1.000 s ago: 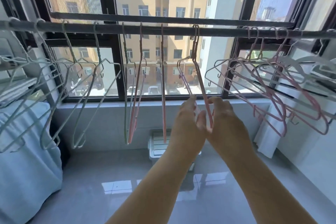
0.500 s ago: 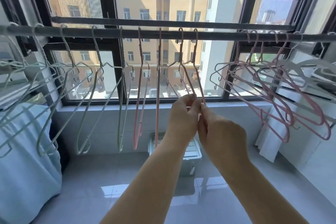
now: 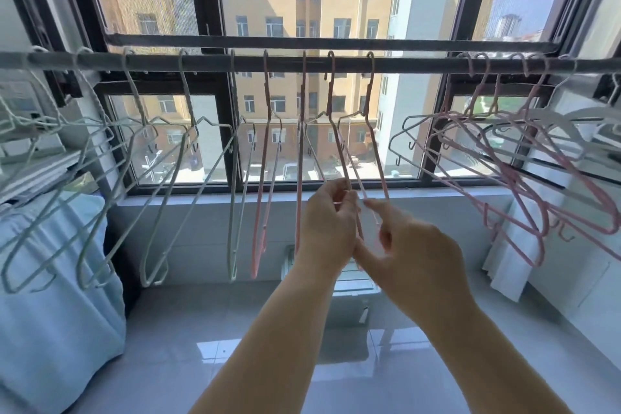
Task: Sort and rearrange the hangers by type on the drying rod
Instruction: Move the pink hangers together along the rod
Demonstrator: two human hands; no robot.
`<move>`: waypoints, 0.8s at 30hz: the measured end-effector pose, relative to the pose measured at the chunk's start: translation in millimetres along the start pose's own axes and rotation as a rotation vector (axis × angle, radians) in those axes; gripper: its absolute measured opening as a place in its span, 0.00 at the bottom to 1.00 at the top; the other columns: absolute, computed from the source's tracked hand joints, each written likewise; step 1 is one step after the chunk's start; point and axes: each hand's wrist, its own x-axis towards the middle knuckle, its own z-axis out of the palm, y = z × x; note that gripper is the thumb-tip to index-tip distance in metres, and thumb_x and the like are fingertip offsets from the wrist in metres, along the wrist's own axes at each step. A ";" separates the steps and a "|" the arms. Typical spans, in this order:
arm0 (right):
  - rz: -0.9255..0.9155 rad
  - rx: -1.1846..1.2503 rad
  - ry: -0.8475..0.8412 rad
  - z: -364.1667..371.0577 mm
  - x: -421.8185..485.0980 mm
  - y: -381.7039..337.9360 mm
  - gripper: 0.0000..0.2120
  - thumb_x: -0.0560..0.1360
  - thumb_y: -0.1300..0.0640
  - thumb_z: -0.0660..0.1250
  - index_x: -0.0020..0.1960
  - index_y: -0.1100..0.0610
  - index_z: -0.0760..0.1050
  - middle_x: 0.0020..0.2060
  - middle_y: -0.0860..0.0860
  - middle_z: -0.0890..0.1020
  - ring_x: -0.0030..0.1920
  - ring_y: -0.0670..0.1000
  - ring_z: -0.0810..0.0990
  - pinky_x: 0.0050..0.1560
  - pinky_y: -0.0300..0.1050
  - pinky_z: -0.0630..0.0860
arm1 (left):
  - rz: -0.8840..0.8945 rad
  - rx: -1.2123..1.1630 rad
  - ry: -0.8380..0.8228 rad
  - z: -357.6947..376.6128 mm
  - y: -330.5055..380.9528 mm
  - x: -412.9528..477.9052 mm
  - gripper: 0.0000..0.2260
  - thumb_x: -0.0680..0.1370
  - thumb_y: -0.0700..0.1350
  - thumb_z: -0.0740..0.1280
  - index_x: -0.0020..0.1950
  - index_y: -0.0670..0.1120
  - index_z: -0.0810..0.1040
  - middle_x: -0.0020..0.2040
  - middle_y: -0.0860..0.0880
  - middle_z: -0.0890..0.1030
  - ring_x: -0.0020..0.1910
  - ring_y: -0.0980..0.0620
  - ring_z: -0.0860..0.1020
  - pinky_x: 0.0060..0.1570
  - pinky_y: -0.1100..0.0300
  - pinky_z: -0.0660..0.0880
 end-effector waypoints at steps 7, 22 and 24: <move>0.289 0.444 -0.005 -10.0 4.8 38.5 0.21 0.72 0.48 0.64 0.63 0.52 0.68 0.50 0.44 0.72 0.46 0.38 0.71 0.45 0.30 0.67 | 0.144 0.372 0.105 4.6 12.3 -18.4 0.29 0.77 0.42 0.62 0.75 0.47 0.53 0.69 0.51 0.62 0.70 0.54 0.59 0.64 0.70 0.55; 0.584 1.138 0.119 15.1 9.3 22.9 0.17 0.79 0.58 0.59 0.33 0.56 0.78 0.22 0.53 0.71 0.24 0.49 0.67 0.27 0.35 0.63 | 0.016 0.350 -0.156 43.9 18.2 -2.8 0.11 0.80 0.44 0.56 0.59 0.44 0.72 0.51 0.43 0.80 0.52 0.43 0.78 0.56 0.50 0.74; 0.556 1.111 0.182 19.5 8.7 24.8 0.17 0.78 0.58 0.59 0.33 0.55 0.79 0.23 0.53 0.72 0.27 0.50 0.68 0.29 0.40 0.64 | 0.018 0.300 -0.140 45.5 17.5 -1.8 0.12 0.80 0.44 0.56 0.61 0.47 0.73 0.53 0.45 0.80 0.53 0.45 0.78 0.58 0.50 0.74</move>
